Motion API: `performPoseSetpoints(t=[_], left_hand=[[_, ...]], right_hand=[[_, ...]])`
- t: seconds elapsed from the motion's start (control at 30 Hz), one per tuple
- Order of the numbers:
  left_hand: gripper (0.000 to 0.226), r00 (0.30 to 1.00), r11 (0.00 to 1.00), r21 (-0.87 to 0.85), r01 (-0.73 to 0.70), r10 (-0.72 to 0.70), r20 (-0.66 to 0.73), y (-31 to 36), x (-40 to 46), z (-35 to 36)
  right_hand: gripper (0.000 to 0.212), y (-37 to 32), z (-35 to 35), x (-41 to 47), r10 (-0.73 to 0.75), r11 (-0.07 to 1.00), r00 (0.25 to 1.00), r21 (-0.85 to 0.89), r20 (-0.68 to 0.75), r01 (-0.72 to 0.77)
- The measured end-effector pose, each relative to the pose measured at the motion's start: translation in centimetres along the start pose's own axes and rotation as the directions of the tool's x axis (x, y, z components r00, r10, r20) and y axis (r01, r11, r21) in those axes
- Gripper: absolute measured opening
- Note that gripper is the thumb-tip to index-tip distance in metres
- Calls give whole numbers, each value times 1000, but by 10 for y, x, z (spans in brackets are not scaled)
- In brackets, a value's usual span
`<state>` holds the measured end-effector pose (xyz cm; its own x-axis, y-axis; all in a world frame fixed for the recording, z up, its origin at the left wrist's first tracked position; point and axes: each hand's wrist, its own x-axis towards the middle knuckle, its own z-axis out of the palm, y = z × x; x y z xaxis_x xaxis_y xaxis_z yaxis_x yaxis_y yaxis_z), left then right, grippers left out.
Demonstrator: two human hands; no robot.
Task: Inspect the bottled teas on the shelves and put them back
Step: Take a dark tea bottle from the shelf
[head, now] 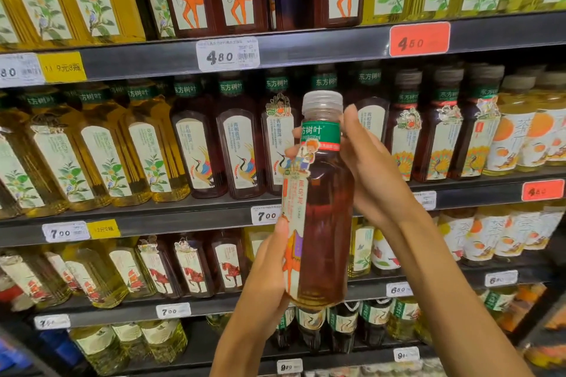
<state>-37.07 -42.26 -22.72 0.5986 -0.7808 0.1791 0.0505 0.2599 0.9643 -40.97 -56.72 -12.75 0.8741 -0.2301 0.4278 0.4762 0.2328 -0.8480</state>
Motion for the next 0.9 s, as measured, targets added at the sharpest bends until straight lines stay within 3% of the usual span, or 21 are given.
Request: performPoseSetpoints(t=[0.03,0.1,0.2,0.27,0.37,0.43,0.57,0.67,0.77,0.9], left_hand=[[34,999,1000,-13,21,-21,24,-1,0,2],[32,999,999,6,40,-40,-6,-8,1,0],[73,996,997,54,53,-48,-81,-8,4,1],[82,996,993,115,-18,29,-90,-8,9,5],[72,981,990,127,-55,78,-179,-6,16,9],[70,972,1000,17,13,-8,-234,-8,19,14],[61,987,953,-277,123,-147,-67,-6,20,21],[80,978,886,-413,210,-184,103,-2,15,23],[79,971,906,-353,234,-202,127,-4,16,19],[71,980,979,-124,159,-172,-103,8,22,17]], right_hand=[[48,0,1,1,11,1000,1000,9,-3,-11],[49,1,3,3,3,999,1000,-34,-22,-4],[35,2,5,2,-89,991,994,-103,-70,81],[29,1,8,2,-154,973,982,-189,-108,132],[42,1,9,3,-163,967,975,-222,-150,127],[44,-1,6,4,-123,973,981,-215,-148,90],[46,-6,0,6,8,992,997,-121,-73,-17],[38,-8,-1,6,72,991,997,-115,5,-71],[25,-9,-2,3,37,990,999,-133,-32,-41],[18,-13,3,1,-129,957,988,-271,-89,100]])
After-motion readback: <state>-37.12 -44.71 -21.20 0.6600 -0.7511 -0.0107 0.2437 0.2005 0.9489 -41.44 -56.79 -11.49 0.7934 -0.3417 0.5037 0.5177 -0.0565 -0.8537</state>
